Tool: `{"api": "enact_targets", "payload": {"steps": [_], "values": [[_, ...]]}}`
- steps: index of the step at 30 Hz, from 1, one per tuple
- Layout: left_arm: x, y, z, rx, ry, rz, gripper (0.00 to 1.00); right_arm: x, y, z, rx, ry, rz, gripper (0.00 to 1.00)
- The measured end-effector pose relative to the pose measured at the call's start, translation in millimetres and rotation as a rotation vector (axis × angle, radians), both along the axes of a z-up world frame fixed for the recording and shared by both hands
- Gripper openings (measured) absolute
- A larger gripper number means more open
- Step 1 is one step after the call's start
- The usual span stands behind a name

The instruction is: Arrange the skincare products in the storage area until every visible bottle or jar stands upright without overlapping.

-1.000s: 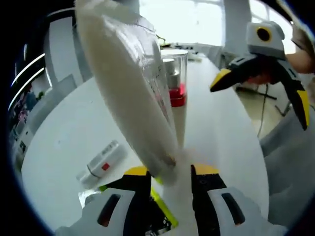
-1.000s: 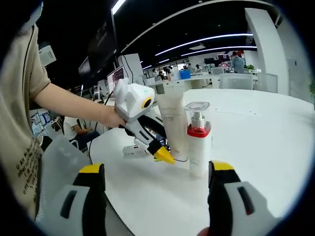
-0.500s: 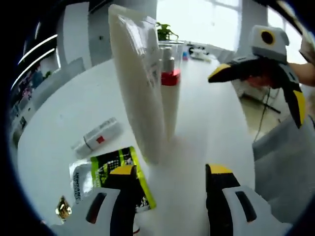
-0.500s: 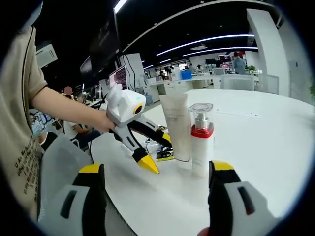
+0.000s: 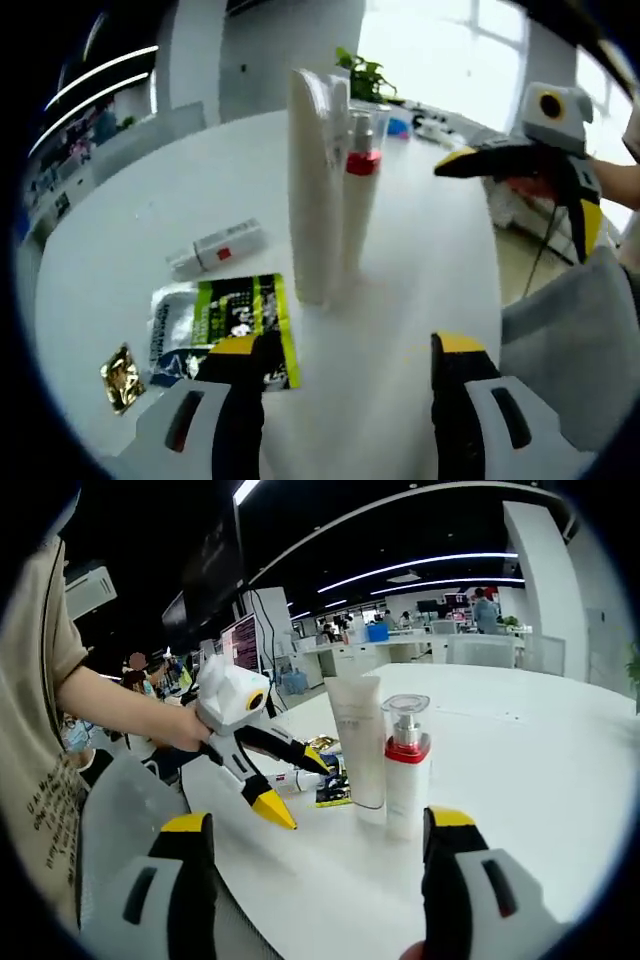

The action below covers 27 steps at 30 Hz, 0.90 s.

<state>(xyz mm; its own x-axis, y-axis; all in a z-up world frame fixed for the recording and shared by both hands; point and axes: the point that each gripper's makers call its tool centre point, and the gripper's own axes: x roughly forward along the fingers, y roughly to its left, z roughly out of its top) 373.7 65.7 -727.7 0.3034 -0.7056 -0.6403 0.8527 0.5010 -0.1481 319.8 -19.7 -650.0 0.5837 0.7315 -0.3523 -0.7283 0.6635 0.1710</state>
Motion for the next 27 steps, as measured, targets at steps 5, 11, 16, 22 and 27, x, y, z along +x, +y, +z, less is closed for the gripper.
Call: {"api": "enact_targets", "payload": {"steps": [5,11,16,22,27], "values": [[-11.0,10.6,8.5,-0.025,0.009,0.058,0.69,-5.9,2.6,1.0,-0.002,-0.002,0.004,0.86],[-25.9,25.7,11.1,-0.041,0.022,0.112,0.71,-13.7,6.1,-1.3,0.004,0.007,0.005,0.86],[-33.3,40.2,11.7,-0.053,0.037,0.172,0.73,-19.1,8.2,-3.1,0.007,0.014,0.01,0.86],[-39.3,53.7,16.3,-0.063,0.038,0.235,0.74,-21.5,6.6,-4.1,0.012,0.013,0.006,0.86],[-45.6,64.5,19.6,-0.066,0.034,0.284,0.75,-24.8,5.5,-3.9,0.011,0.01,0.012,0.86]]}}
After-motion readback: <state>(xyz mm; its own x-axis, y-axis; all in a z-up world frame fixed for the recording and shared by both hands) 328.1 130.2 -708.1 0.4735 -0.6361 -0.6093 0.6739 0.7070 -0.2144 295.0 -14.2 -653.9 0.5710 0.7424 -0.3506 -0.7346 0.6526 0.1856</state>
